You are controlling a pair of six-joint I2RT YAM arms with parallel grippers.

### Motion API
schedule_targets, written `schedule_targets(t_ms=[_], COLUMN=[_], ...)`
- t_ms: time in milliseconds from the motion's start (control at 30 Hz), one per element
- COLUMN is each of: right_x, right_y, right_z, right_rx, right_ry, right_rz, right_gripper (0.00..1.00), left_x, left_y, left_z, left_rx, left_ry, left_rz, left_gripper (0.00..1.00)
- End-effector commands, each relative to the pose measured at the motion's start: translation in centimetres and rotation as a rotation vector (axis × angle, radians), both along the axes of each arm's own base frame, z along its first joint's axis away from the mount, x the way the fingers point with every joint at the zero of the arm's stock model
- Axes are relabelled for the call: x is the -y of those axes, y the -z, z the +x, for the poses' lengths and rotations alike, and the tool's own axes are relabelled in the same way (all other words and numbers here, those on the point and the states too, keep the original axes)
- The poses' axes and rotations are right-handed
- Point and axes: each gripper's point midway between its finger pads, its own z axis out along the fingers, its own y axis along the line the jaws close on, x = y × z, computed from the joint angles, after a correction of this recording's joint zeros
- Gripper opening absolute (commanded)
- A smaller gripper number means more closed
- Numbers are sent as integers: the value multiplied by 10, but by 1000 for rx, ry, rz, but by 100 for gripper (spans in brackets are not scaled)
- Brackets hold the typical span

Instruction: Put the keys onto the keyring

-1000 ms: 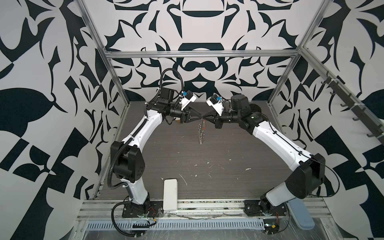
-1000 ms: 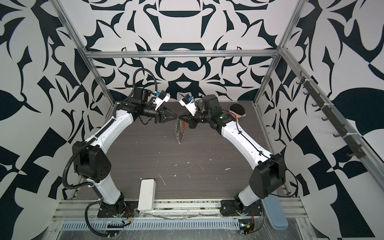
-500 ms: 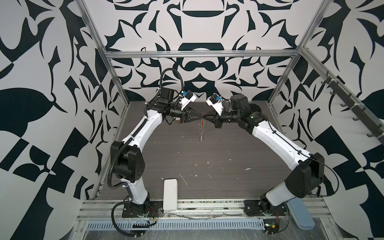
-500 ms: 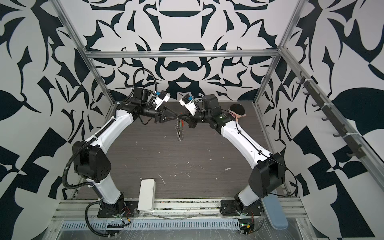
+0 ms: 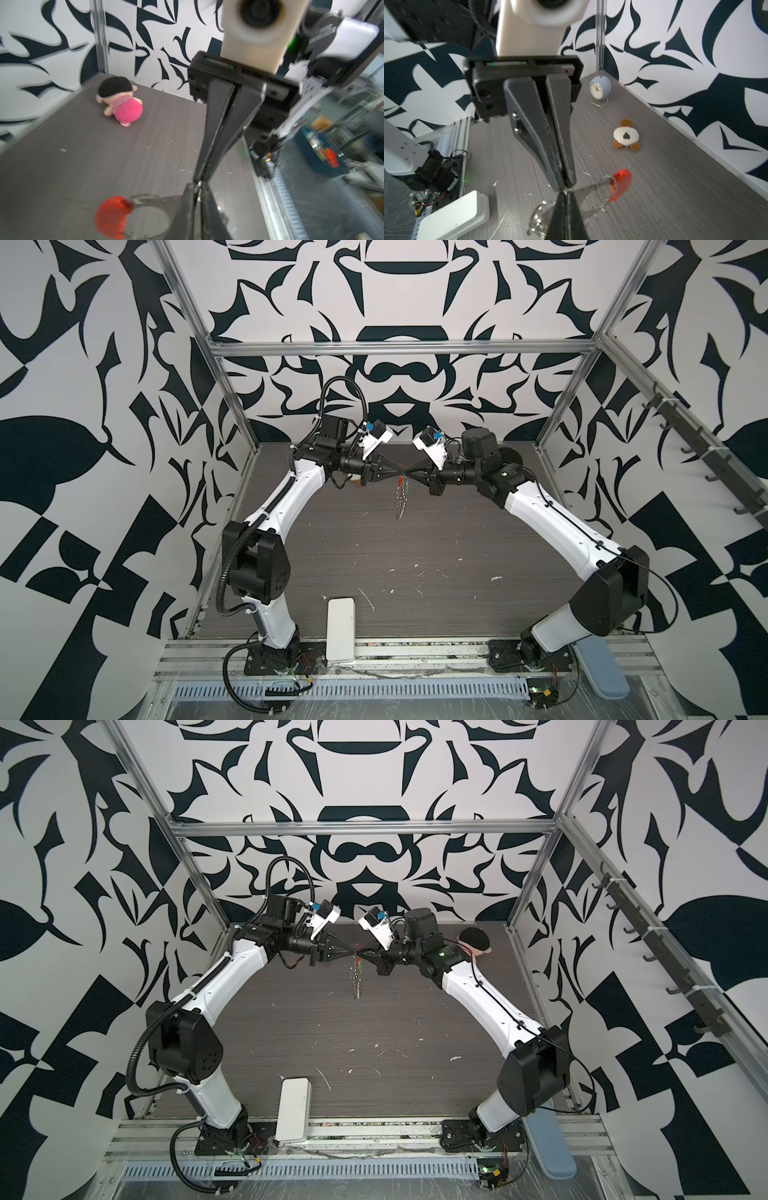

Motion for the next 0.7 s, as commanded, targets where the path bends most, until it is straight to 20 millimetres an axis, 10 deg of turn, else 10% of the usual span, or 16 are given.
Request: schedule_targets(t_ms=[0,400,667], right_x=[-5,-7,-8], right_y=[-48,-56,-57], right_z=[-5,-4,-5], right_rx=[114,124,119], right_ry=[-30,-28,-32], right_rz=[82,98,103], right_gripper=[0,0,0], left_x=[2,4,4], left_y=[4,5,4], left_z=[-2,-6,-6], left_rx=[-22,-41,-46], left_ry=[16,35,38], left_rz=[-3,-12,-14], left_gripper=[7,25,0])
